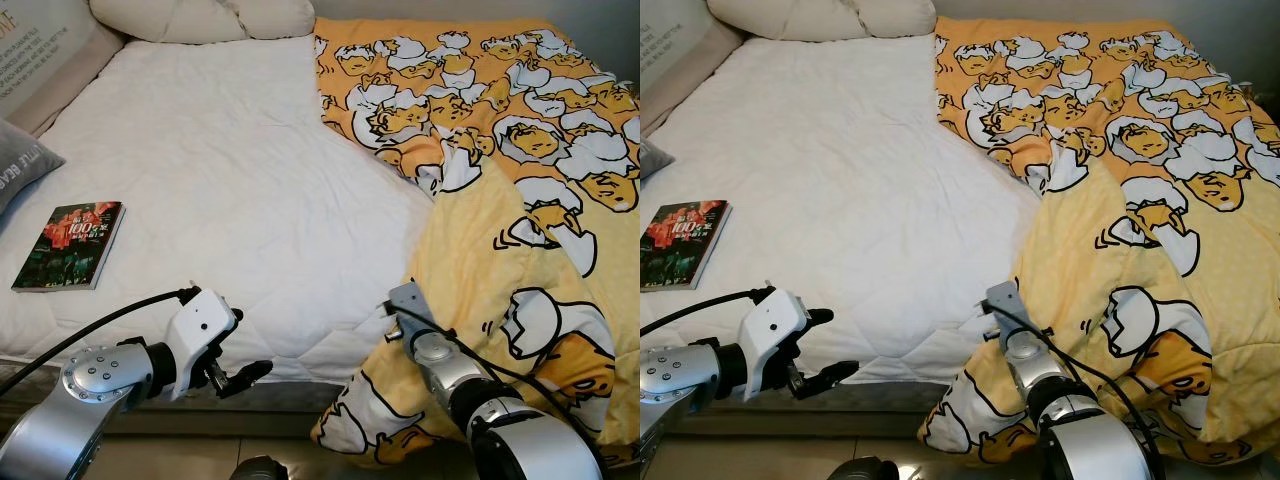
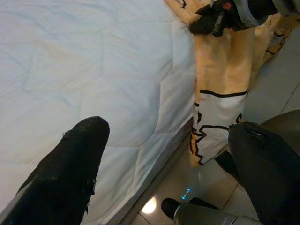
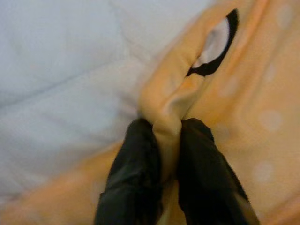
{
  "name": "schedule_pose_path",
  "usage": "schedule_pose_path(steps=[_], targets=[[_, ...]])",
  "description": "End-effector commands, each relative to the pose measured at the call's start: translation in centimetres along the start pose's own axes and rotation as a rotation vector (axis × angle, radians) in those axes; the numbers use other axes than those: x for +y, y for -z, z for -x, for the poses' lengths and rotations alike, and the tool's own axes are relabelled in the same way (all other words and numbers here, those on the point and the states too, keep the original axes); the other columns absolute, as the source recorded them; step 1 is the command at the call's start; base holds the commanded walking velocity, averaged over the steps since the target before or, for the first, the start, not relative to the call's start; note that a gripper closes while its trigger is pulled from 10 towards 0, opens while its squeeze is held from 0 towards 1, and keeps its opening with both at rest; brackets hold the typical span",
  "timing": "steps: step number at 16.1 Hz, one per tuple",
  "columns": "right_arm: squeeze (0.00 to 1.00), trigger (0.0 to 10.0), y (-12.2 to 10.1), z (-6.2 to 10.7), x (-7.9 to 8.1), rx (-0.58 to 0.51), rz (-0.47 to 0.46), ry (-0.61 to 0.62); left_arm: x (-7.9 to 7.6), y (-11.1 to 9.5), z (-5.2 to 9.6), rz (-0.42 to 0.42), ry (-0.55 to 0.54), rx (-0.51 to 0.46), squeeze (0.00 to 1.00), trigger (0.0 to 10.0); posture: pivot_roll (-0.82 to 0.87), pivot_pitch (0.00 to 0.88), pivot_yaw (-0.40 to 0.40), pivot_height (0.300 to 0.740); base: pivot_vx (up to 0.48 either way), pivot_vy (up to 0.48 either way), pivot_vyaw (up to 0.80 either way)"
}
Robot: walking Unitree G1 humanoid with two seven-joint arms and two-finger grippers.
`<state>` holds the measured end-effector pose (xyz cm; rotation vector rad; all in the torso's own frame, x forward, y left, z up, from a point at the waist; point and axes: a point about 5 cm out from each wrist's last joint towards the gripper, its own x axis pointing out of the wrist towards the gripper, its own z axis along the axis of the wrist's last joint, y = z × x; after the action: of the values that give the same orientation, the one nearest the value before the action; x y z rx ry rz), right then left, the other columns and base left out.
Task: Clean up the room
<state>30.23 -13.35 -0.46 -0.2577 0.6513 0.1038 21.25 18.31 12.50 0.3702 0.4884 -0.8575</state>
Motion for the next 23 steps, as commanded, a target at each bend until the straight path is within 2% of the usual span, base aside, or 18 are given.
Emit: schedule_pose_path(steps=[1,2,3,4,6,7,9,10,11,12,13,15,16,17,18,19,22,23], targets=[[0.0,0.0,-0.8,0.1,0.6,-0.08,-0.105,-0.101,-0.2,-0.5,0.0,0.012,0.011,-0.025,0.38,10.0,0.2,0.098,0.029,0.74,0.0,0.0,0.0],[0.0,0.0,-0.9,0.1,0.9,-0.094,-0.113,-0.139,-0.2,-0.5,0.0,0.014,0.01,-0.027,0.38,10.0,0.2,0.098,0.029,0.74,0.0,0.0,0.0],[0.0,0.0,-0.4,0.5,1.7,-0.108,-0.101,-0.291,-0.2,-0.6,-0.1,0.02,0.009,-0.033,0.38,10.0,0.2,0.099,0.025,0.74,0.0,0.0,0.0],[0.0,0.0,-0.1,0.6,2.0,-0.115,-0.087,-0.348,-0.2,-0.6,-0.1,0.021,0.01,-0.034,0.38,10.0,0.2,0.099,0.025,0.74,0.0,0.0,0.0],[0.0,0.0,0.7,1.8,3.0,-0.164,-0.017,-0.625,-0.2,-0.6,-0.2,0.024,0.012,-0.036,0.38,10.0,0.19,0.104,0.025,0.74,0.0,0.0,0.0],[0.0,0.0,2.2,3.8,3.2,-0.169,0.094,-0.892,-0.3,-0.6,-0.3,0.026,0.018,-0.039,0.38,10.0,0.18,0.106,0.025,0.74,0.0,0.0,0.0],[0.0,0.0,3.5,5.6,3.2,-0.143,0.181,-1.06,-0.4,-0.7,-0.5,0.028,0.024,-0.042,0.38,10.0,0.18,0.107,0.026,0.74,0.0,0.0,0.0],[0.0,0.0,4.7,7.1,3.3,-0.098,0.251,-1.175,-0.6,-0.8,-0.5,0.027,0.028,-0.045,0.38,10.0,0.18,0.102,0.024,0.74,0.0,0.0,0.0],[0.0,0.0,6.9,8.9,3.5,0.004,0.339,-1.307,-0.7,-0.8,-0.6,0.027,0.033,-0.045,0.38,10.0,0.18,0.099,0.024,0.74,0.0,0.0,0.0],[0.0,0.0,7.5,9.3,3.5,0.036,0.363,-1.342,-0.7,-0.8,-0.6,0.026,0.035,-0.045,0.38,10.0,0.17,0.097,0.024,0.74,0.0,0.0,0.0],[0.0,0.0,9.6,10.0,3.6,0.111,0.424,-1.365,-0.8,-0.8,-0.6,0.026,0.044,-0.044,0.38,10.0,0.17,0.094,0.024,0.74,0.0,0.0,0.0],[0.0,0.0,10.5,10.3,3.7,0.143,0.444,-1.338,-0.8,-0.9,-0.6,0.022,0.054,-0.04,0.38,10.0,0.17,0.092,0.026,0.74,0.0,0.0,0.0],[0.0,10.0,10.1,10.4,3.9,0.126,0.429,-1.304,-0.7,-0.9,-0.7,0.019,0.055,-0.039,0.38,10.0,0.17,0.09,0.029,0.74,0.0,0.0,0.0],[0.0,10.0,9.7,10.4,4.1,0.116,0.4,-1.293,-0.6,-0.9,-0.7,0.018,0.056,-0.038,0.38,10.0,0.17,0.087,0.03,0.74,0.0,0.0,0.0],[0.87,10.0,8.7,10.2,4.4,0.082,0.306,-1.263,-0.6,-0.9,-0.8,0.016,0.057,-0.038,0.38,10.0,0.17,0.083,0.031,0.74,0.0,0.0,0.0],[1.0,10.0,8.0,10.1,4.5,0.054,0.252,-1.247,-0.6,-0.8,-0.8,0.015,0.057,-0.038,0.38,10.0,0.16,0.07,0.033,0.74,0.0,0.0,0.0],[1.0,10.0,7.1,9.7,4.7,-0.003,0.233,-1.201,-0.3,-0.7,-1.0,0.008,0.054,-0.037,0.38,10.0,0.16,0.049,0.032,0.74,0.0,0.0,0.0],[1.0,10.0,6.9,9.4,4.5,-0.017,0.229,-1.173,-0.1,-0.6,-1.3,0.008,0.044,-0.042,0.38,10.0,0.14,0.0,0.026,0.74,0.0,0.0,0.0]])
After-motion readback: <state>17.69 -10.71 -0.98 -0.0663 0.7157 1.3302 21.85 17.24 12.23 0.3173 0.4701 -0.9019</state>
